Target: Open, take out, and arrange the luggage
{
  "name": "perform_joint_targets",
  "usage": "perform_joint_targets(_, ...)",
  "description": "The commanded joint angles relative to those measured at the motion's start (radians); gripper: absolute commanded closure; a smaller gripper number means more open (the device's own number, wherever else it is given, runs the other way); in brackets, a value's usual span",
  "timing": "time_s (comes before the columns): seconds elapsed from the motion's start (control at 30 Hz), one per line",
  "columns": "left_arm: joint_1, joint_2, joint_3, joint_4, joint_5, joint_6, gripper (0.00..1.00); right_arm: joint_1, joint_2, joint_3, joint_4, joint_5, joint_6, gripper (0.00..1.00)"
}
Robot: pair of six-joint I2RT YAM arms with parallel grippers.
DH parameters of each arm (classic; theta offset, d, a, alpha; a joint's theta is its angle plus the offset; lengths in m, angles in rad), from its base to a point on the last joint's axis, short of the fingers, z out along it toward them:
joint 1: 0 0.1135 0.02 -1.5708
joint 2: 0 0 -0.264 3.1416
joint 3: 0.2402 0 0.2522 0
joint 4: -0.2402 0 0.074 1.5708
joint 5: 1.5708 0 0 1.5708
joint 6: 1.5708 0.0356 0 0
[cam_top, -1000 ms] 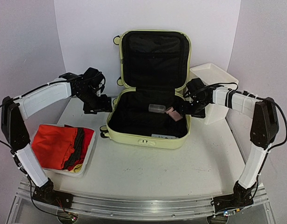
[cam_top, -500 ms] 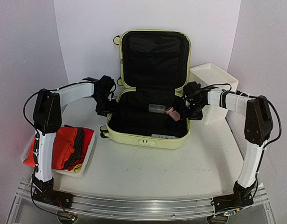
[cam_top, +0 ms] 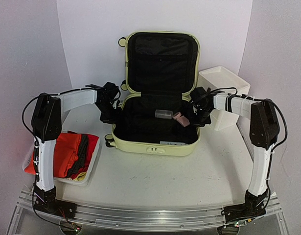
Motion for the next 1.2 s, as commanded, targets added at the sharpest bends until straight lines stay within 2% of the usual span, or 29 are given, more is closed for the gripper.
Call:
perform_joint_targets(0.0,-0.007,-0.114,-0.095,-0.027,0.002,-0.028,1.00,0.017,0.038,0.091,0.036,-0.105,-0.060,0.99)
perform_joint_targets(0.13,-0.006,-0.128,-0.118,-0.020,-0.029,-0.023,1.00,0.029,0.076,0.157,0.036,-0.125,-0.064,0.95)
perform_joint_targets(0.2,-0.003,-0.114,-0.105,-0.022,-0.036,-0.016,0.99,0.030,0.073,0.170,0.034,-0.120,-0.064,0.81)
perform_joint_targets(0.27,-0.002,-0.101,-0.088,-0.022,-0.036,-0.011,0.94,0.031,0.050,0.175,0.027,-0.042,-0.067,0.66)
perform_joint_targets(0.3,-0.002,-0.098,-0.078,-0.021,-0.037,-0.008,0.89,0.029,0.031,0.179,0.023,0.009,-0.072,0.57)
perform_joint_targets(0.43,-0.002,-0.121,-0.055,-0.021,-0.083,-0.009,0.43,-0.007,-0.032,0.225,-0.019,0.125,-0.096,0.33)
perform_joint_targets(0.53,-0.002,-0.139,-0.030,-0.023,-0.104,0.002,0.31,-0.038,-0.074,0.262,-0.029,0.210,-0.107,0.18)
perform_joint_targets(0.6,-0.002,-0.160,-0.019,-0.023,-0.104,0.008,0.29,-0.061,-0.092,0.294,-0.029,0.247,-0.119,0.16)
perform_joint_targets(0.73,-0.003,-0.208,-0.017,-0.023,-0.102,0.008,0.26,-0.134,-0.099,0.394,-0.030,0.219,-0.145,0.15)
perform_joint_targets(1.03,-0.005,-0.326,-0.084,-0.023,-0.060,0.014,0.26,-0.223,-0.019,0.549,-0.043,0.213,-0.303,0.20)
perform_joint_targets(1.17,-0.006,-0.361,-0.115,-0.023,-0.047,0.014,0.26,-0.296,0.009,0.588,-0.079,0.231,-0.231,0.20)
